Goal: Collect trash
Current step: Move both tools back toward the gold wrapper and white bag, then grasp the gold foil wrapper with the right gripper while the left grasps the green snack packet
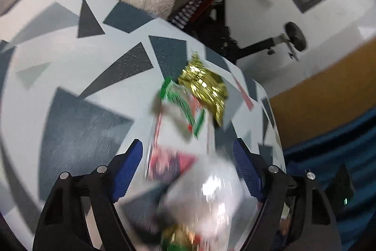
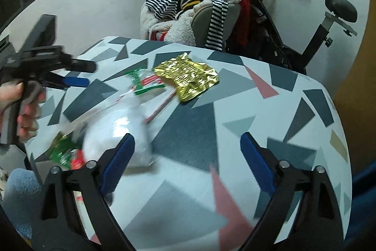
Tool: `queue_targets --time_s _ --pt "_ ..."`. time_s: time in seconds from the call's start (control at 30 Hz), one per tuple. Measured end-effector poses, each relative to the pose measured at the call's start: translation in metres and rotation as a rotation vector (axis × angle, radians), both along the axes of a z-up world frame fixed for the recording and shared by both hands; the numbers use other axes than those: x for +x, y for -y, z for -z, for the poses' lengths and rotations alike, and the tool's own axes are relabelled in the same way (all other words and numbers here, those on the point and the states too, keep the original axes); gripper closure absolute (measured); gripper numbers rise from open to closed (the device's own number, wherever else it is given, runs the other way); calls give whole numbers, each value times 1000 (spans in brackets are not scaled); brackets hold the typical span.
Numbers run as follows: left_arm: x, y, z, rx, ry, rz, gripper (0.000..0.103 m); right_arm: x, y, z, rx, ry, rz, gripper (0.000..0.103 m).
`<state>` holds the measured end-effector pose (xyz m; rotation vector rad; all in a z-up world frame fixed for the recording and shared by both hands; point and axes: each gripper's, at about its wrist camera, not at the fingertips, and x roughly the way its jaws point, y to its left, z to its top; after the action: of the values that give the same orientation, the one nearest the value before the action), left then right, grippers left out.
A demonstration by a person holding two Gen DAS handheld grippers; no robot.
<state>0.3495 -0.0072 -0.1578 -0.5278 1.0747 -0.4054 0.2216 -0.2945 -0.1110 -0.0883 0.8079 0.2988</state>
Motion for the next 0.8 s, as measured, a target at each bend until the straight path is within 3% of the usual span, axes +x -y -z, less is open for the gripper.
queue_targets --time_s 0.17,0.3,0.37,0.4,0.43,0.53,0.8 --pt "50 11 30 71 -65 -15 27 42 12 8 -14 -31 4 17" --pt "66 12 46 44 -85 -26 32 66 10 19 -18 -51 -32 21" --pt "68 12 51 35 -80 -9 58 82 0 26 -39 -69 -75 26" --pt "67 12 51 27 -77 6 80 89 -6 30 -47 -79 -97 31" --pt "67 13 50 37 -75 24 90 96 -11 33 -47 -90 -116 35" --pt "63 10 39 49 -33 62 93 121 -26 40 -1 -135 -168 52" --pt "47 -22 -8 83 104 91 96 170 -75 65 -85 -211 -224 57"
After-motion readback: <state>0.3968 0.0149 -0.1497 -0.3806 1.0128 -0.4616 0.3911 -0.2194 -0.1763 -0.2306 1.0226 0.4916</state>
